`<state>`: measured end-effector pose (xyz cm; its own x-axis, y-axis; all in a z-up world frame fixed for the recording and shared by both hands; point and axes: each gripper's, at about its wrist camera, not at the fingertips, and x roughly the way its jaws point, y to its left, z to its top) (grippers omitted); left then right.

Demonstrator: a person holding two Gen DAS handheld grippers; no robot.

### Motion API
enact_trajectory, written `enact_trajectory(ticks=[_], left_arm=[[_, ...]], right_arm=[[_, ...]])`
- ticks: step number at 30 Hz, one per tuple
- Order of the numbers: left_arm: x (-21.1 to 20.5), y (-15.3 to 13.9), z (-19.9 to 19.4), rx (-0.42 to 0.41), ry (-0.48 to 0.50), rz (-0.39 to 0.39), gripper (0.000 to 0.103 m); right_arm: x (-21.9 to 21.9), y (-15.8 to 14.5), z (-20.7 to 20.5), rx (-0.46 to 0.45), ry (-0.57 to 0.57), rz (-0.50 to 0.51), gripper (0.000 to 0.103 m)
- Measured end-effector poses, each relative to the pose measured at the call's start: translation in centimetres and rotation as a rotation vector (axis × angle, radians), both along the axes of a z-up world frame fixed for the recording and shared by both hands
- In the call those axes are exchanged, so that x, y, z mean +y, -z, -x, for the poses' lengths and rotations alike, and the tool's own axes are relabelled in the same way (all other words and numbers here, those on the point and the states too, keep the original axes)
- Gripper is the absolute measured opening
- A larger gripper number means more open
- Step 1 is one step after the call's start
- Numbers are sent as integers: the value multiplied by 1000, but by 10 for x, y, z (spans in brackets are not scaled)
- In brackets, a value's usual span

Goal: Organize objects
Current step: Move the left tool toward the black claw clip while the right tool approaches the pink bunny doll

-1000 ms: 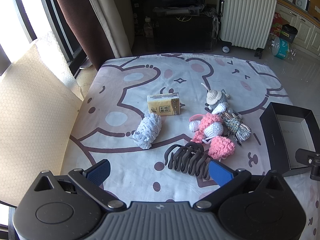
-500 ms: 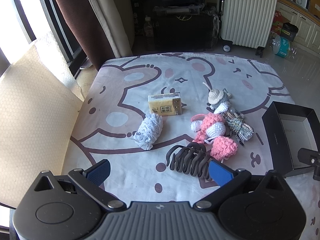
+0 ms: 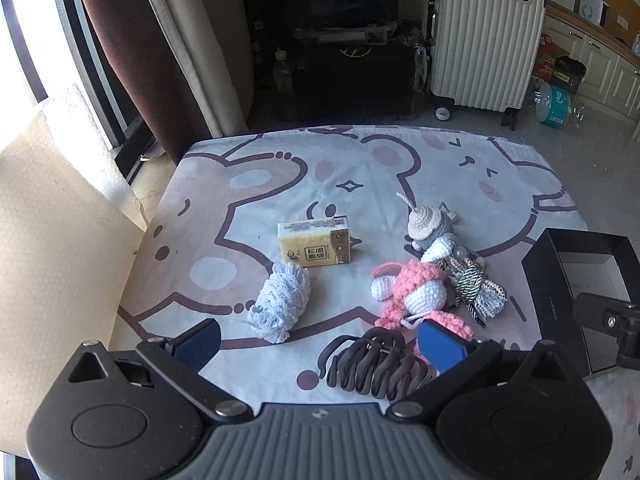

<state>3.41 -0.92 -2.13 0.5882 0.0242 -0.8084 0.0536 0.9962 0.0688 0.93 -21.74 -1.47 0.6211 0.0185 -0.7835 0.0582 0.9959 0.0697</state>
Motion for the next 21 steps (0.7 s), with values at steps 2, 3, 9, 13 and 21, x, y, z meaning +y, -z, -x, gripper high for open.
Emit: enact_trajectory(ticks=[2, 3, 9, 13, 21], left_arm=[[0, 4, -4, -2, 6, -4, 103], [-1, 8, -6, 1, 5, -10, 103], [4, 25, -18, 37, -19, -11, 103], [3, 31, -22, 49, -21, 1, 103], [-6, 44, -26, 76, 16, -48, 103]], right_arm=[[2, -2, -4, -9, 11, -1, 103], [3, -4, -7, -11, 16, 2, 103], [2, -21, -25, -28, 43, 10, 103], [8, -31, -39, -47, 26, 35, 103], [30, -23, -56, -87, -39, -13, 103]])
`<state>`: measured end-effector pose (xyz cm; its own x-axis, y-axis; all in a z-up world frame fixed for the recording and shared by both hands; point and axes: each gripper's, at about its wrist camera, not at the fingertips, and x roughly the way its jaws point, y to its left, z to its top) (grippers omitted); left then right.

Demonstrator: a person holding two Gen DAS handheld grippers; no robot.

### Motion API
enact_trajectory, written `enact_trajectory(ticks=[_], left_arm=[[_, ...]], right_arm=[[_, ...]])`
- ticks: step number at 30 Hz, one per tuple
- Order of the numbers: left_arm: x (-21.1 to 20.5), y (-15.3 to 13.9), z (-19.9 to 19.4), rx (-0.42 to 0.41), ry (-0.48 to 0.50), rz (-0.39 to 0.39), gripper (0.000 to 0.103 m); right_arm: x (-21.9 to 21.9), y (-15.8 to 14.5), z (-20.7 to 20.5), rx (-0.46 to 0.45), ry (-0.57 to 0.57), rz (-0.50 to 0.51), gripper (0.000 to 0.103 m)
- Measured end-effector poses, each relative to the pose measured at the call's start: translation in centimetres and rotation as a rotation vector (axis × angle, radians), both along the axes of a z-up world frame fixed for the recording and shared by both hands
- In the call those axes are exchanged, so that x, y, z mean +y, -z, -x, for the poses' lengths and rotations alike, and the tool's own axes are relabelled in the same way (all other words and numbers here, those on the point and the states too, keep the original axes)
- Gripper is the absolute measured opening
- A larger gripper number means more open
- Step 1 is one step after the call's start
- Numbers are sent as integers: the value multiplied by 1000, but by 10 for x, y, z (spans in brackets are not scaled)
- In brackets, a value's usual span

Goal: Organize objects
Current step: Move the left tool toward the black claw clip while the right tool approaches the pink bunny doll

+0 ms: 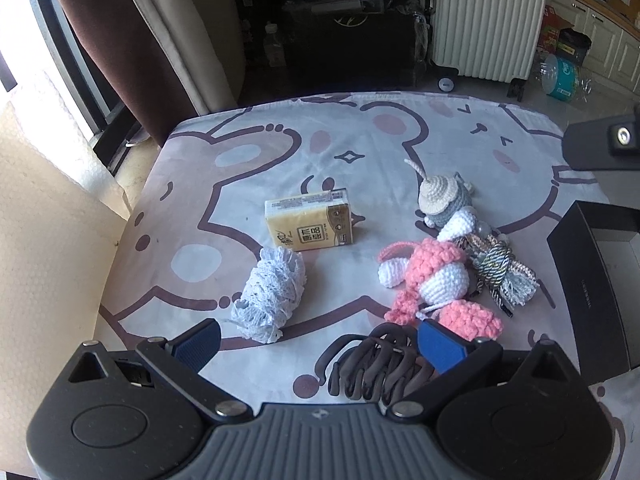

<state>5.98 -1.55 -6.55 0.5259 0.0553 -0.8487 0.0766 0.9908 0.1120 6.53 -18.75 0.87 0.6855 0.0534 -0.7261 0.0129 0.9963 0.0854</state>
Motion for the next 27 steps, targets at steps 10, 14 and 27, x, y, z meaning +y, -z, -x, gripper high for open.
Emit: enact_trajectory(ticks=[10, 14, 27], left_arm=[[19, 21, 6, 113, -24, -43, 103], [27, 10, 7, 80, -49, 24, 103], [-11, 28, -10, 47, 39, 20, 103]], right_arm=[[13, 24, -9, 2, -52, -84, 103], [17, 29, -11, 9, -48, -98, 103], [6, 46, -18, 28, -56, -182, 103]])
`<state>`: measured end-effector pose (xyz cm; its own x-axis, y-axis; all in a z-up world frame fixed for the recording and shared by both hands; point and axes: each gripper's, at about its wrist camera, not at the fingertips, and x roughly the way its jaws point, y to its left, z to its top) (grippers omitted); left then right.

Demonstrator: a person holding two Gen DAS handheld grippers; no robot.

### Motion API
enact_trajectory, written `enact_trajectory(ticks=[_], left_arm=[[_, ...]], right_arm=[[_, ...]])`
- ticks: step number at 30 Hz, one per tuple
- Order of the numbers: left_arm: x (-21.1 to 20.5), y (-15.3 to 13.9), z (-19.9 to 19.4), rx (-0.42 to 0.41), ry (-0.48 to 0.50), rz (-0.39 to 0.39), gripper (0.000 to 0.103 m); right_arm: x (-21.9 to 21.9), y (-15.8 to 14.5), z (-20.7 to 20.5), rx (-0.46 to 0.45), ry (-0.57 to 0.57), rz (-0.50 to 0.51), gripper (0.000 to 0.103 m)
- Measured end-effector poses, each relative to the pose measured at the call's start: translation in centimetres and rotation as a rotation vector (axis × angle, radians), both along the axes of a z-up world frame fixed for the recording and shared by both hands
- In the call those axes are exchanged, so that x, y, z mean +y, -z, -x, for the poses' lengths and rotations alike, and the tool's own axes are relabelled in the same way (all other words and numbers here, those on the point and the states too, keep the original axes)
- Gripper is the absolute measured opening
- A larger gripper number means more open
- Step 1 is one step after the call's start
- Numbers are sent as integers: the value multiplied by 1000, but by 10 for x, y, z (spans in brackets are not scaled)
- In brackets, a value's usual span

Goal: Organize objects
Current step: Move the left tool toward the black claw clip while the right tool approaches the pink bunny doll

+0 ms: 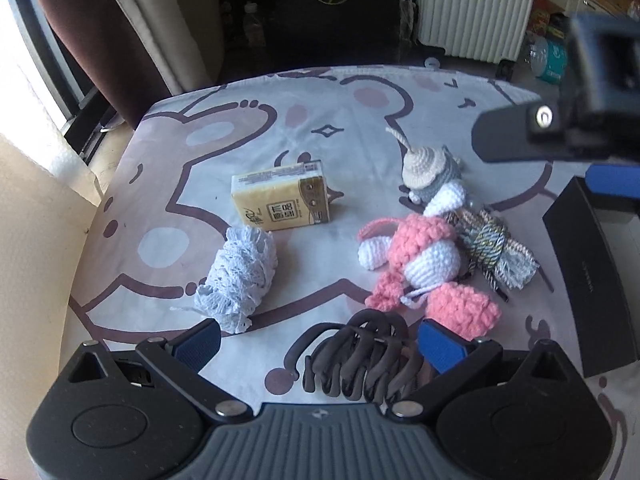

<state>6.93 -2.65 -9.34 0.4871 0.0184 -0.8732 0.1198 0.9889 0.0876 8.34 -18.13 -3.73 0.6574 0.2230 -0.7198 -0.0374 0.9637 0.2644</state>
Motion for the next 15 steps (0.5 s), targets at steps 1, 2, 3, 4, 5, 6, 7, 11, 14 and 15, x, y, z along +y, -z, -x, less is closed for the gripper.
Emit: enact_trajectory(ticks=[1, 2, 3, 4, 5, 6, 7, 11, 14, 15], left_arm=[[2, 3, 1, 2, 5, -5, 103], [4, 6, 1, 9, 0, -12, 103], [7, 7, 2, 12, -8, -11, 103], [11, 7, 4, 9, -20, 8, 103], [15, 7, 4, 21, -30, 22, 103], [18, 7, 5, 32, -38, 37, 103], [21, 6, 7, 40, -44, 48, 103], [28, 5, 16, 59, -33, 56, 103], [33, 5, 22, 90, -24, 49, 103], [35, 6, 25, 95, -16, 54, 103]], right_arm=[[-2, 2, 0, 1, -13, -22, 103], [-2, 4, 0, 1, -30, -43, 103], [-2, 5, 0, 3, -50, -54, 103], [-1, 7, -1, 9, -65, -51, 103], [2, 9, -2, 19, -75, -38, 103], [4, 10, -3, 27, -80, -20, 103], [8, 12, -5, 34, -82, 7, 103], [13, 15, -8, 34, -72, 51, 103], [13, 21, -12, 69, -81, 9, 103], [14, 23, -13, 78, -86, -3, 102]])
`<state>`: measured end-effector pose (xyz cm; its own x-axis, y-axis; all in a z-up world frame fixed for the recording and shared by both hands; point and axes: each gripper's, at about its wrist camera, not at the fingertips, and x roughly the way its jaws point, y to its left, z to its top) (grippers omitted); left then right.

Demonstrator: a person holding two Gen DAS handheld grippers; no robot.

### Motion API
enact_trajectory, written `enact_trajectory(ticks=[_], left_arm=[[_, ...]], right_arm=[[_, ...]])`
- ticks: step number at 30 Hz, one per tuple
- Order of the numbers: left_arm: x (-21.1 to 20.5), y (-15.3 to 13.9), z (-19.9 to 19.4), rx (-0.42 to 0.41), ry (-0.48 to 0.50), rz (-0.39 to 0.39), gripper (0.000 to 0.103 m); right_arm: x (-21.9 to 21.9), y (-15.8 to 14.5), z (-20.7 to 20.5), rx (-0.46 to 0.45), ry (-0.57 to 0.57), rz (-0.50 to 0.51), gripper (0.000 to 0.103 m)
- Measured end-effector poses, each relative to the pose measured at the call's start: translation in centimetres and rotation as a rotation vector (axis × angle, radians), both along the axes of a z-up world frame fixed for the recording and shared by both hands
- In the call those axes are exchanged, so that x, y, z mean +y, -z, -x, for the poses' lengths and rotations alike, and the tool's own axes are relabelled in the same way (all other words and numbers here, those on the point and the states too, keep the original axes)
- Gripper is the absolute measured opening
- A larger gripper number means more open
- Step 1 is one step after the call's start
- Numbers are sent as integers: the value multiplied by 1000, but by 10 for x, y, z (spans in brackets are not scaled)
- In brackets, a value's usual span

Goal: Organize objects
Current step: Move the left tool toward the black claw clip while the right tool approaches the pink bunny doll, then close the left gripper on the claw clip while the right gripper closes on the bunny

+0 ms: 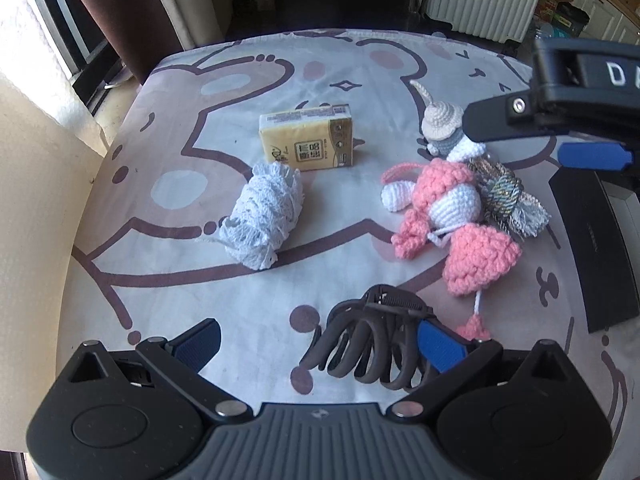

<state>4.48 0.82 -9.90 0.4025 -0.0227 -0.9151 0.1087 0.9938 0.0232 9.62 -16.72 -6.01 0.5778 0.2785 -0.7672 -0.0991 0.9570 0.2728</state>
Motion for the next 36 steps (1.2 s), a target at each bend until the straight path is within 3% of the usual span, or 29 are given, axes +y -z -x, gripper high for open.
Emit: enact_trajectory(ticks=[2, 8, 18, 24, 25, 29, 36], left_arm=[[5, 0, 4, 14, 7, 7, 103], [18, 1, 14, 75, -4, 2, 103], [43, -6, 11, 153, -201, 286, 102], [42, 1, 8, 215, -265, 382, 102], [43, 2, 8, 225, -281, 397, 102], [46, 6, 9, 248, -364, 424, 96], [50, 17, 10, 294, -541, 490, 85]], right_arm=[[3, 4, -2, 15, -17, -22, 86], [17, 23, -11, 119, -56, -6, 53], [19, 54, -22, 239, -40, 55, 50], [33, 73, -24, 281, -116, 150, 50], [34, 75, -24, 283, -122, 164, 46], [34, 72, -23, 280, -141, 164, 38], [25, 54, -15, 251, -151, 131, 35]])
